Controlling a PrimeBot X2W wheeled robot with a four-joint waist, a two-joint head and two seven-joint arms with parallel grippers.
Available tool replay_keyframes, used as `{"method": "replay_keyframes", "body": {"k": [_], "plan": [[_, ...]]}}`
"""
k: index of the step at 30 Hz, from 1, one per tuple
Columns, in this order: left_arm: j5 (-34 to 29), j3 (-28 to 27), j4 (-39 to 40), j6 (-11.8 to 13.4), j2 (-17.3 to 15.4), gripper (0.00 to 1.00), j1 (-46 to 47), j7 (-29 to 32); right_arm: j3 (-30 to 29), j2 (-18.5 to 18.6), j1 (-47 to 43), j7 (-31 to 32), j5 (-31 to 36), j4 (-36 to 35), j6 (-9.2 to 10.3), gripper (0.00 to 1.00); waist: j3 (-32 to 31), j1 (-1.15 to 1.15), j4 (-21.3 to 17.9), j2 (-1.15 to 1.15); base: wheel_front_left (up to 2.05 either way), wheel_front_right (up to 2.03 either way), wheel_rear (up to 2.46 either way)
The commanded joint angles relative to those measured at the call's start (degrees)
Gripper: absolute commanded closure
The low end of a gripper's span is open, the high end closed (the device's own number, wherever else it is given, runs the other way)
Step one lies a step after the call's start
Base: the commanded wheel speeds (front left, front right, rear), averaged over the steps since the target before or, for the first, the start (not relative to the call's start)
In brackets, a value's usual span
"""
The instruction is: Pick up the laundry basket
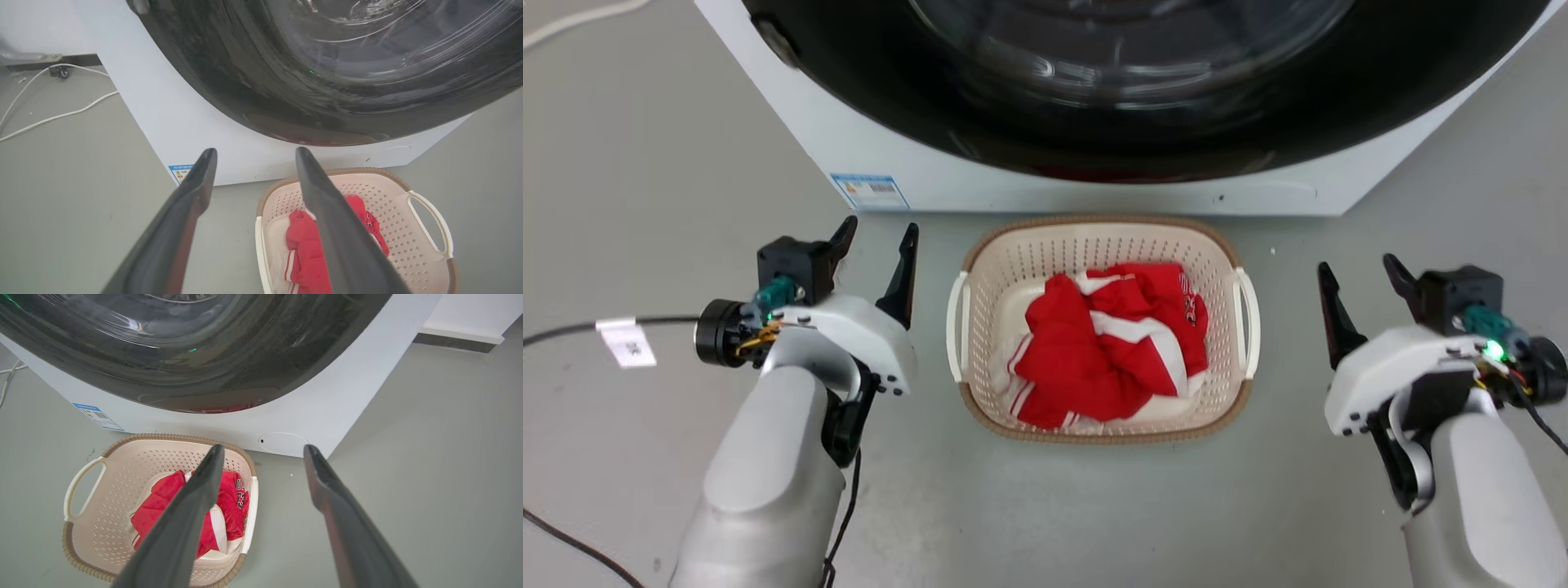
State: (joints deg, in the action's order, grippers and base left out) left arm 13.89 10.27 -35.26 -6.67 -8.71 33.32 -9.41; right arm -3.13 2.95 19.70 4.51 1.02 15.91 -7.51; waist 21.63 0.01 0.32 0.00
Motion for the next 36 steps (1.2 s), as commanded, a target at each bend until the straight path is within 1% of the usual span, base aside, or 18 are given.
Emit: {"method": "replay_keyframes", "body": {"k": [1,7,9,14,19,26,30,36], "plan": [[0.8,0.1,-1.8,-0.4,-0.5,0.0,1.7,0.6,0.3,-0.1,2.2,0.5,-0.3,1.7,0.04,0.0,3.7,-0.01,-0.8,0.0,0.0,0.0,0.0],[3.7,2.4,-10.2,-0.8,-1.3,0.0,7.4,3.1,1.7,-0.1,8.6,2.2,-1.4,10.0,0.04,0.0,9.0,-0.01,-1.6,0.0,0.0,0.0,0.0],[5.1,4.2,-12.5,-0.8,-1.3,0.0,9.1,4.0,2.3,-0.1,10.7,2.4,-2.0,12.8,0.04,0.0,10.5,-0.01,-2.0,0.0,0.0,0.0,0.0],[9.5,8.7,-16.7,-0.8,-2.7,0.0,13.0,6.6,3.7,-0.1,16.1,3.0,-3.7,20.5,0.04,0.0,14.4,-0.01,-2.9,0.0,0.0,0.0,0.0],[14.2,13.2,-19.4,-0.8,-4.1,0.0,16.6,9.9,5.4,-0.1,21.8,3.9,-5.1,28.6,0.04,0.0,17.8,-0.01,-3.5,0.0,0.0,0.0,0.0],[21.4,18.6,-21.7,-0.8,-6.1,0.0,21.0,16.5,8.3,-0.1,29.9,5.9,-8.6,39.3,0.04,0.0,21.6,-0.01,-4.4,0.0,0.0,0.0,0.0],[26.2,20.2,-22.3,-0.8,-6.9,0.0,23.3,20.5,10.3,-0.1,34.3,7.3,-10.9,44.1,0.04,0.0,23.6,-0.01,-4.6,0.0,0.0,0.0,0.0],[29.8,23.1,-23.6,-0.8,-8.0,0.0,26.9,24.2,13.4,-0.1,39.1,8.2,-13.6,49.8,0.04,0.0,26.2,-0.01,-4.3,0.0,0.0,0.0,0.0]]}}
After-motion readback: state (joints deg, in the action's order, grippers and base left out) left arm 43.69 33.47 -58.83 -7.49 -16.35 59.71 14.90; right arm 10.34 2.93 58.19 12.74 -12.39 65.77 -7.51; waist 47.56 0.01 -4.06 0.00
